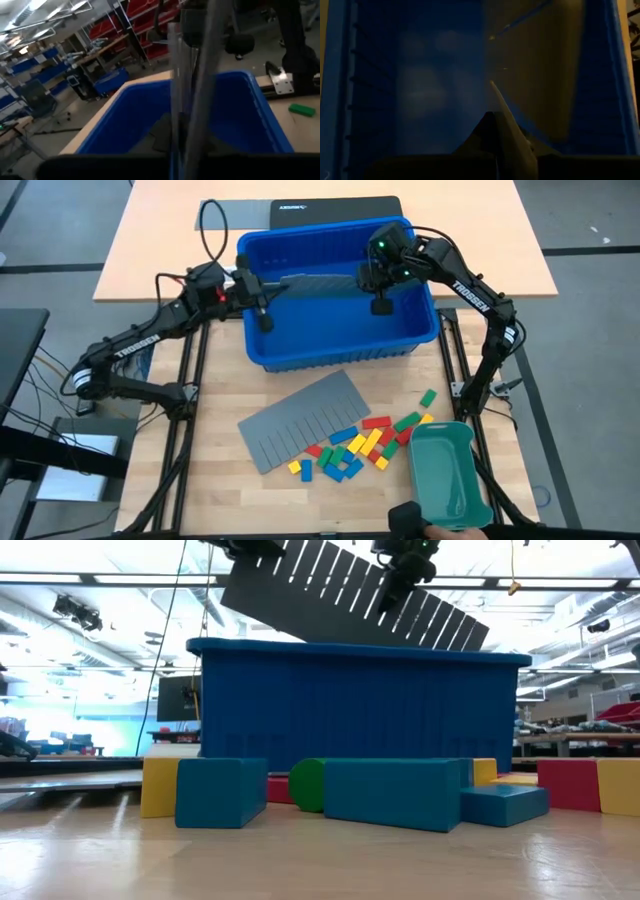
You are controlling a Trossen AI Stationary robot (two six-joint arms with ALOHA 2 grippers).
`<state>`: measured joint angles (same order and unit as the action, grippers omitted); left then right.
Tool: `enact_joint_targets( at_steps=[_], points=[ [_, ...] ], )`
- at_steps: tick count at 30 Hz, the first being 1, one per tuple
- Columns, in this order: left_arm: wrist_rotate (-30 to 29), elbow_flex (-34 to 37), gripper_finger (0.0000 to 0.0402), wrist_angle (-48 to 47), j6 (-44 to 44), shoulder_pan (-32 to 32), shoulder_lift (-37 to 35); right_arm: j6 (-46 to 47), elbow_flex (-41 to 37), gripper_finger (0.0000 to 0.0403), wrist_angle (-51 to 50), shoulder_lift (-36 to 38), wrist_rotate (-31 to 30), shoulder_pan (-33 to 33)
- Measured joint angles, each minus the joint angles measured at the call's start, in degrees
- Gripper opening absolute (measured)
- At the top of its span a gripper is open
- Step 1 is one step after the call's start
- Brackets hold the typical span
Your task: Sort Items/Unsort Items
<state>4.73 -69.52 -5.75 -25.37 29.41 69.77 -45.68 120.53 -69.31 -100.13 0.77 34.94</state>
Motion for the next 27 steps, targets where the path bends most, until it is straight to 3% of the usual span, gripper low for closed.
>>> enact_joint_targets(
  at_steps=[11, 19, 23, 27],
  points=[
    [-3.1, 0.5, 0.0004, 9.3, 1.5, 0.8, -1.8, 6.2, 0.1, 0.005, 13.6, 8.5, 0.1, 0.1],
    [-1.6, 0.5, 0.0003, 14.1, 2.7, 0.8, -2.5, 17.5, -1.6, 0.0077, 18.5, 17.0, 18.0, 3.0],
    [-2.5, 0.5, 0.0003, 14.1, 3.2, 1.0, -3.3, 18.1, -7.9, 0.009, 19.0, 20.7, 23.7, 4.4],
    [-2.6, 1.4, 0.0003, 14.5, 3.7, 1.0, -5.1, 17.8, -18.0, 0.0099, 24.3, 25.8, 25.7, 5.4]
  ],
)
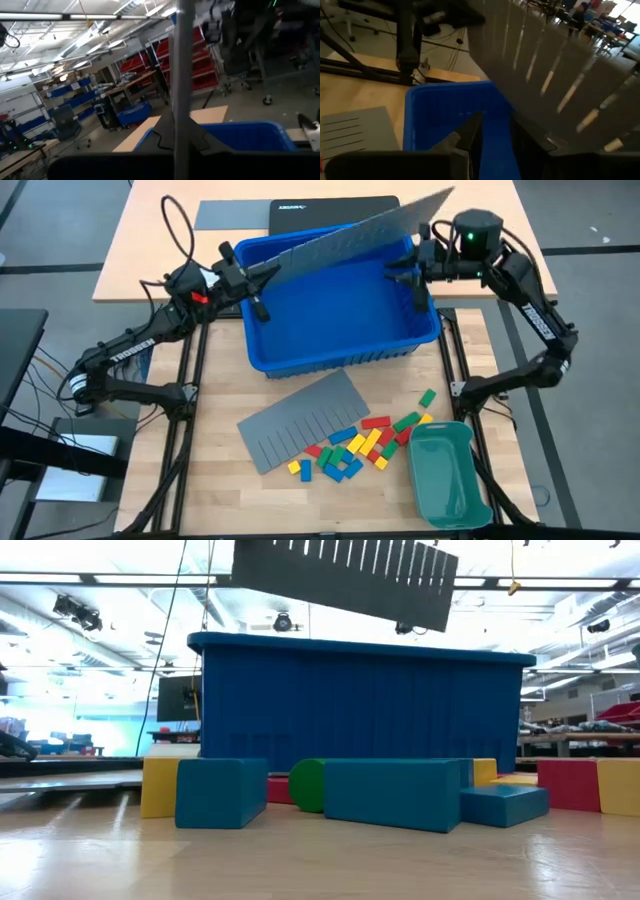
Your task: Sort Items/Unsort Items
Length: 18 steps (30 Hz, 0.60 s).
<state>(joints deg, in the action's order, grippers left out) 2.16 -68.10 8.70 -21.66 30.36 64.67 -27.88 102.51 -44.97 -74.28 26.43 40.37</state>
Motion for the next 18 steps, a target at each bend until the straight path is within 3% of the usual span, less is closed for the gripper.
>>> enact_joint_targets(
  at_steps=[10, 14, 18],
  points=[
    [3.6, 15.9, 0.0002, 12.0, 3.2, 0.8, -3.5, 8.2, -31.3, 0.0077, 27.8, 11.8, -0.1, -0.6],
    [2.6, 19.4, 0.0002, 16.0, -0.8, 1.5, -3.6, 11.3, -38.6, 0.006, 37.4, 15.4, -0.5, -2.6],
    [3.7, 22.0, 0.0002, 19.3, -1.5, 3.1, -3.3, 11.5, -42.4, 0.0039, 40.3, 17.4, -5.2, -5.2]
  ],
)
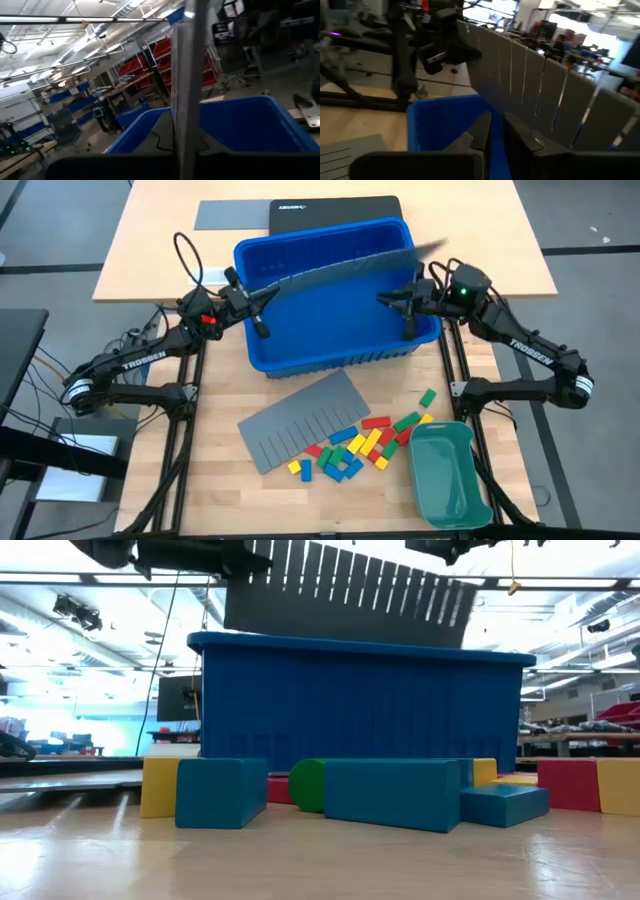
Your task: Sort Items/Unsort Items
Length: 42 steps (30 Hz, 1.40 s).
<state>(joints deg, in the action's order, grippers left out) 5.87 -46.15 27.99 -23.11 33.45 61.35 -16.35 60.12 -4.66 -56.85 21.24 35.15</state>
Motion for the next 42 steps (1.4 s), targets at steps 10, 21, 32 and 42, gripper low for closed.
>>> enact_joint_targets(
  at_steps=[10, 21, 32, 42],
  points=[
    [7.4, 4.4, 0.0002, 4.0, 4.1, 3.1, 0.1, -0.2, -1.4, 0.0004, 3.2, 0.9, -5.5, -3.9],
    [12.7, 4.5, 0.0002, 2.3, 4.4, 6.0, 0.7, -0.2, -1.4, 0.0004, 2.8, 0.8, -8.4, -5.5],
    [13.3, 4.5, 0.0002, 2.9, 4.0, 7.1, 1.7, -0.2, -1.4, 0.0001, 2.8, 0.8, -8.4, -6.7],
    [18.4, 4.5, 0.0002, 2.3, 3.8, 9.1, 1.1, -0.2, -1.4, 0.0002, 2.4, 0.8, -8.4, -6.7]
  ],
)
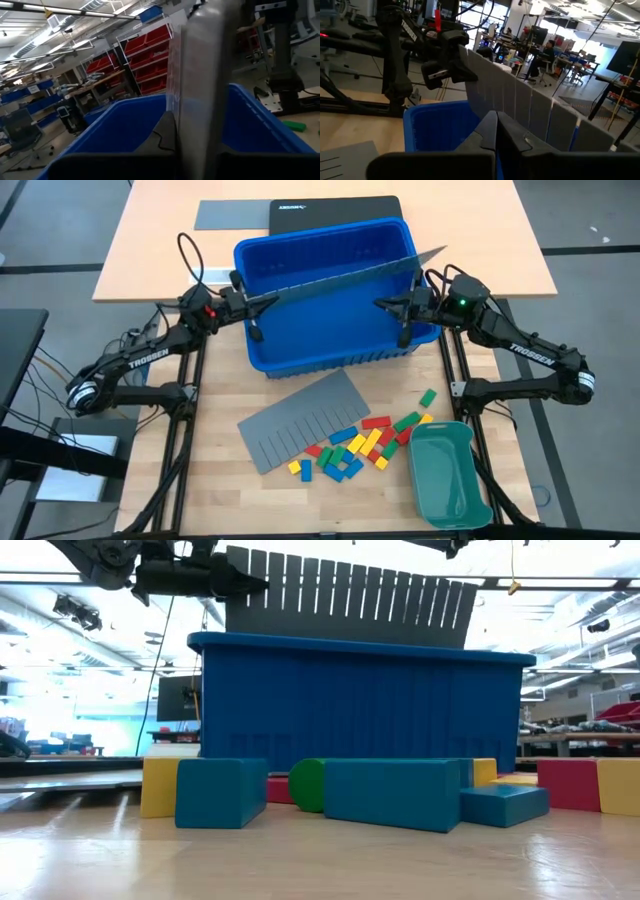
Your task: Sort Items/Unsort Items
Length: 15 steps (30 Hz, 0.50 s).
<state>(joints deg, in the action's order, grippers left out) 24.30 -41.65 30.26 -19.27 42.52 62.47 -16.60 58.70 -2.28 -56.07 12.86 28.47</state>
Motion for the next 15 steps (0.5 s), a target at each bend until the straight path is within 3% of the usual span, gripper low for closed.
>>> enact_joint_targets(
  at_steps=[15],
  points=[
    [6.3, 0.0, 0.0002, -0.5, -0.2, 7.6, 0.1, -0.1, 0.0, 0.0001, 0.0, 0.0, 0.1, 0.0]
  ],
)
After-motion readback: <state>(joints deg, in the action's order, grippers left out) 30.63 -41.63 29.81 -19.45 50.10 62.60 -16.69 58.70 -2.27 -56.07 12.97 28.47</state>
